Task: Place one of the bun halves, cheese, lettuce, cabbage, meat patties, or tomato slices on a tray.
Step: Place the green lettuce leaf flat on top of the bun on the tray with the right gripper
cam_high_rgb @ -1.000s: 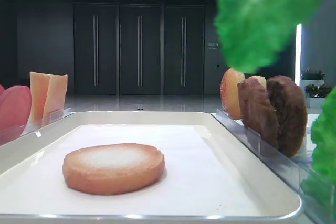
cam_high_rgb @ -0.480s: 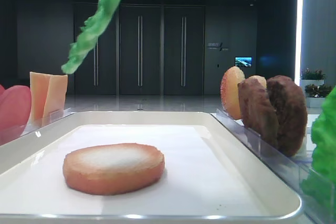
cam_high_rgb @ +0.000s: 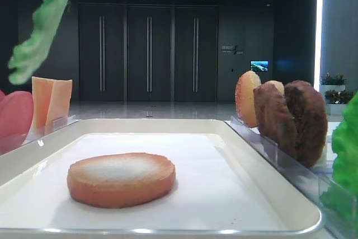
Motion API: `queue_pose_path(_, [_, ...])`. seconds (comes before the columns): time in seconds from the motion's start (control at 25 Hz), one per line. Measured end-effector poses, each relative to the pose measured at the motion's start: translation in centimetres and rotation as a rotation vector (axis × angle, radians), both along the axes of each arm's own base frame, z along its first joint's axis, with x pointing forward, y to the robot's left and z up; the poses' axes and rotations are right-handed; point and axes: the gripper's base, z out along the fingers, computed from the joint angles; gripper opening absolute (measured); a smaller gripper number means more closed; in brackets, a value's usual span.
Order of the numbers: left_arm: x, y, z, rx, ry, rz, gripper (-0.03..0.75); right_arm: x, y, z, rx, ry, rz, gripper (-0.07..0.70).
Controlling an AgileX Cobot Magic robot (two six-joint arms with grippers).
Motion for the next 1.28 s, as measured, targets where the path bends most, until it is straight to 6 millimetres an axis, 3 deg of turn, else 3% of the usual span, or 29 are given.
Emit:
queue_pose_path(0.2, [0.0,0.0,0.0,0.0,0.0,0.0,-0.007,1.6,-2.4,-1.2,0.171,0.042,-0.064,0.017])
queue_pose_path(0.44, [0.0,0.0,0.0,0.0,0.0,0.0,-0.007,1.6,-3.8,-3.0,0.213,0.043,-0.07,0.017])
queue_pose_path(0.76, [0.0,0.0,0.0,0.0,0.0,0.0,-0.007,2.6,-3.8,-6.0,0.268,0.138,-0.106,0.017])
queue_pose_path(1.28, [0.0,0.0,0.0,0.0,0.0,0.0,-0.007,3.3,-3.9,-7.4,0.199,0.139,-0.172,0.017])
